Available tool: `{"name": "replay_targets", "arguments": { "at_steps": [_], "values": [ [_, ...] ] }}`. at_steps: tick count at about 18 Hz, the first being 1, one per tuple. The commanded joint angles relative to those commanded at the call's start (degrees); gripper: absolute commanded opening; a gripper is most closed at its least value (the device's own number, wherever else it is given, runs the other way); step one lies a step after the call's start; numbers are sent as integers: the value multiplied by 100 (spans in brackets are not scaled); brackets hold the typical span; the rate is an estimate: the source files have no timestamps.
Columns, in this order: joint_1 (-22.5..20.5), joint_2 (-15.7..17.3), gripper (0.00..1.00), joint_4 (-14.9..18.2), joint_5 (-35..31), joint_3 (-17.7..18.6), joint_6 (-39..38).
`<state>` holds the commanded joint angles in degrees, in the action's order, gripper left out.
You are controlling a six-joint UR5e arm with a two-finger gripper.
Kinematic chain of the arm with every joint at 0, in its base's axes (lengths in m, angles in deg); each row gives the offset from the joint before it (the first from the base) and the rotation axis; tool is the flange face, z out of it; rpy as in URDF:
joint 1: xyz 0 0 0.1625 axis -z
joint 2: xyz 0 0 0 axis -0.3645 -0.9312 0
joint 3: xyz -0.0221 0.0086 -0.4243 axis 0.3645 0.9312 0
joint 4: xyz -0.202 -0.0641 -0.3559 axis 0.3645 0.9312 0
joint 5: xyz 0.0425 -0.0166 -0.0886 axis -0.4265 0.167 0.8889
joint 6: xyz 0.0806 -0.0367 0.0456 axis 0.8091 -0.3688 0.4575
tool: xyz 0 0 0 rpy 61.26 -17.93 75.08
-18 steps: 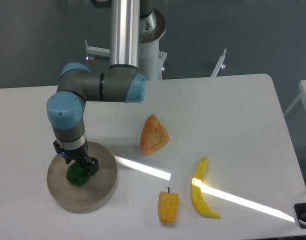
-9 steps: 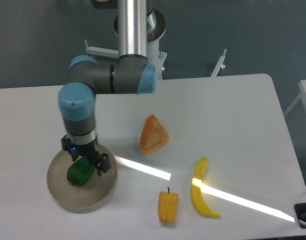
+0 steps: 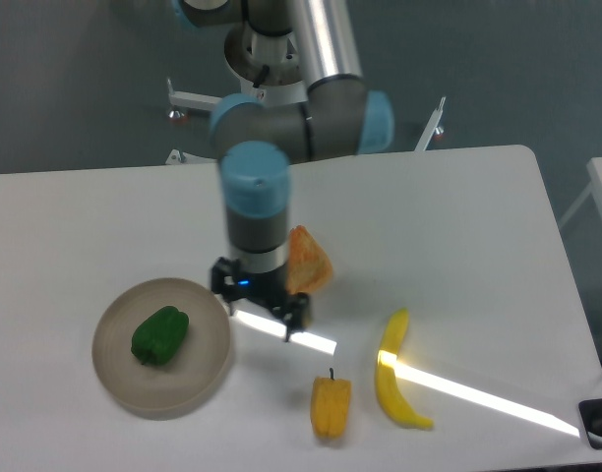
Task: Place the green pepper on the plate
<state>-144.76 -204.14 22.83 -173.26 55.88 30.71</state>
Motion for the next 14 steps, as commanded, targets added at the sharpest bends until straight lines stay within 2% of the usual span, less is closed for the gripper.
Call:
{"name": "replay_targets", "arguments": {
  "at_steps": [2, 9, 12, 14],
  "values": [
    [-176, 70, 100, 9, -9, 35, 388],
    [-633, 35, 100, 9, -35, 53, 1004],
    [-678, 0, 100, 0, -114, 44, 1137],
    [-678, -17, 100, 0, -420, 35, 1189]
  ]
}}
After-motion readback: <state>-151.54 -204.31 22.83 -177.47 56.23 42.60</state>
